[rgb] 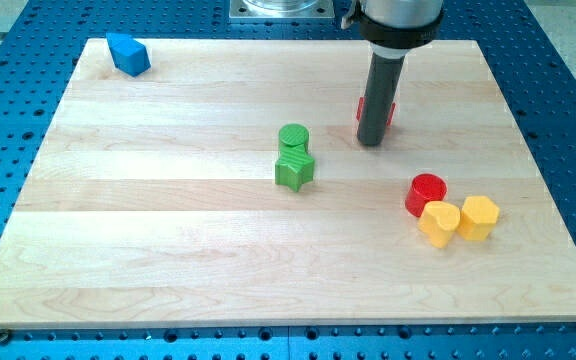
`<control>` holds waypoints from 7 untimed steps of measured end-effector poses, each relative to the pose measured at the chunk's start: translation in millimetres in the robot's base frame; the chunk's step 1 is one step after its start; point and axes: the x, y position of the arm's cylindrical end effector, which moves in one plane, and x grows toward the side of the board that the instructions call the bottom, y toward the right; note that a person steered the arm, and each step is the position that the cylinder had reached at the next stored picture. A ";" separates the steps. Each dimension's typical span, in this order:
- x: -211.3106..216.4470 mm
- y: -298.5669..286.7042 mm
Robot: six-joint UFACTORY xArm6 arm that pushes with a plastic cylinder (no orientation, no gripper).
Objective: Move the red star slightly up
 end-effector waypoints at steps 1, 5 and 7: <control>32.9 18.4; 11.1 65.1; -28.2 -20.3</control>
